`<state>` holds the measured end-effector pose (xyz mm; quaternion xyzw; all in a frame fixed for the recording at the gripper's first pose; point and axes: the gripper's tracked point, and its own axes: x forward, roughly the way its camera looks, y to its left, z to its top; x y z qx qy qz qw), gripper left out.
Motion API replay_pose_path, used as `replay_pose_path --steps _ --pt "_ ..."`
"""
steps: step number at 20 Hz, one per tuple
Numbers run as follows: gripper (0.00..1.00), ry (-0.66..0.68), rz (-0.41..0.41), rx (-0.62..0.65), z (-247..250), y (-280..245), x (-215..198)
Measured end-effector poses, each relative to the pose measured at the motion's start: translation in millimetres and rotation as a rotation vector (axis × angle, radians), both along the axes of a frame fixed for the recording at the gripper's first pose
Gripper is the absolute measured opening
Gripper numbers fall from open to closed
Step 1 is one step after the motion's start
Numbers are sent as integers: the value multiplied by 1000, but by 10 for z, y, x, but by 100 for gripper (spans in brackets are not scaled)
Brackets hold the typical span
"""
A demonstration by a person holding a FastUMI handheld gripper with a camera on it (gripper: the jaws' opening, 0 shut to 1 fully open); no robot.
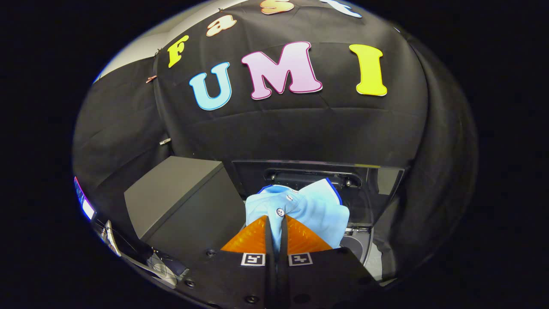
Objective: Put the clothes into the washing machine and then close the washing machine lid.
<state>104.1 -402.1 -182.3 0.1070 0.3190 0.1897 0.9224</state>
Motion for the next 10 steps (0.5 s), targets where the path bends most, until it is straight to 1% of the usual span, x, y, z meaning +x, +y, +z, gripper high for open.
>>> replay_pose_path --steps 5,10 --pt "5 69 4 -19 -399 24 -21" --pt "5 195 -41 -68 -988 25 -58"
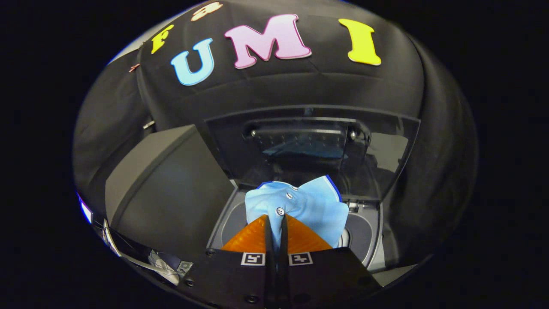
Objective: Put the clothes into the washing machine and then close the washing machine lid.
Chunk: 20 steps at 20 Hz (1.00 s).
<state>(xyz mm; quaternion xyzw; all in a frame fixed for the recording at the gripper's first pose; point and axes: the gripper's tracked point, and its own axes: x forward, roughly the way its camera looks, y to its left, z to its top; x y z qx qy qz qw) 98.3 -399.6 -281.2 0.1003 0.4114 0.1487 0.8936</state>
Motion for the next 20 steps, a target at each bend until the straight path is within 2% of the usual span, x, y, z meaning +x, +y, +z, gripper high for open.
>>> replay_pose_path --steps 7,11,16,20 --pt "6 73 1 -61 -626 101 -172" --pt "5 185 4 -90 -1076 147 -301" --pt "6 208 -9 -111 -1294 217 -275" --pt "5 300 -23 -139 -1602 173 -440"
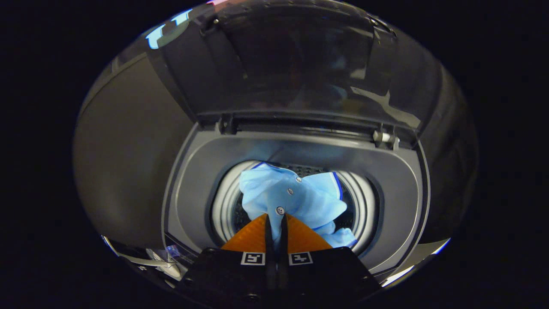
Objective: Put the clothes into the washing machine and then close the washing machine lid.
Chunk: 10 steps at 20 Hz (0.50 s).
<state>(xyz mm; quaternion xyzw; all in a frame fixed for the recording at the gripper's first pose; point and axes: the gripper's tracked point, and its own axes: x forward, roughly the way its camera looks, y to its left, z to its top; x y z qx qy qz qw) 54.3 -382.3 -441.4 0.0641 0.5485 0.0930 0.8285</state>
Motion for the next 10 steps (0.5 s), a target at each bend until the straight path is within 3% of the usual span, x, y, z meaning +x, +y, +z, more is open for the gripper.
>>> replay_pose_path --steps 5,8,9,10 --pt "5 57 -17 -39 -135 -47 -198" --pt "6 85 -57 24 -185 5 -211" --pt "9 88 -80 53 -186 30 -200" --pt "20 94 -97 61 -156 26 -205"
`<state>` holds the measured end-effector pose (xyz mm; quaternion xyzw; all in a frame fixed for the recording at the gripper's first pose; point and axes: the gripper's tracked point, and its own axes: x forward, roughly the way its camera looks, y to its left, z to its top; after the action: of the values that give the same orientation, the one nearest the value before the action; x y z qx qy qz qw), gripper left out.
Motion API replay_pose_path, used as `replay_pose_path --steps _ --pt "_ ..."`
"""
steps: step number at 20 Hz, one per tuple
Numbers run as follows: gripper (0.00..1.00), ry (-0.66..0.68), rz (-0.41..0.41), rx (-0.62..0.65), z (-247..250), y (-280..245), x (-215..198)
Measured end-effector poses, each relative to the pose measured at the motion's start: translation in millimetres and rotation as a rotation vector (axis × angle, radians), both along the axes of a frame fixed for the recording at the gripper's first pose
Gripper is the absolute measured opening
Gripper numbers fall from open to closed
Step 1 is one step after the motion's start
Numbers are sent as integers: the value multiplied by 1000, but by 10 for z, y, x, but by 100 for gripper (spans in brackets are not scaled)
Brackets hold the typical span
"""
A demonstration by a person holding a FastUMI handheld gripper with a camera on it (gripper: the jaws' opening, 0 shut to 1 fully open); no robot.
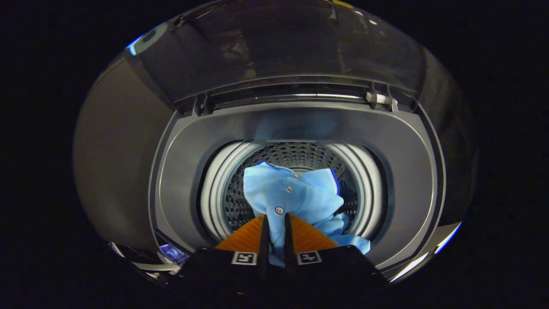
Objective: Put the clothes into the washing machine and then close the washing machine lid.
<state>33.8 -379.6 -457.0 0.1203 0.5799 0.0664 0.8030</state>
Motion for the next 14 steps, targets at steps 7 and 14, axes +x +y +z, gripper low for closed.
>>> replay_pose_path --steps 7,14 --pt "100 -83 28 -140 88 -287 66" --pt "100 -98 0 -94 335 -313 29"
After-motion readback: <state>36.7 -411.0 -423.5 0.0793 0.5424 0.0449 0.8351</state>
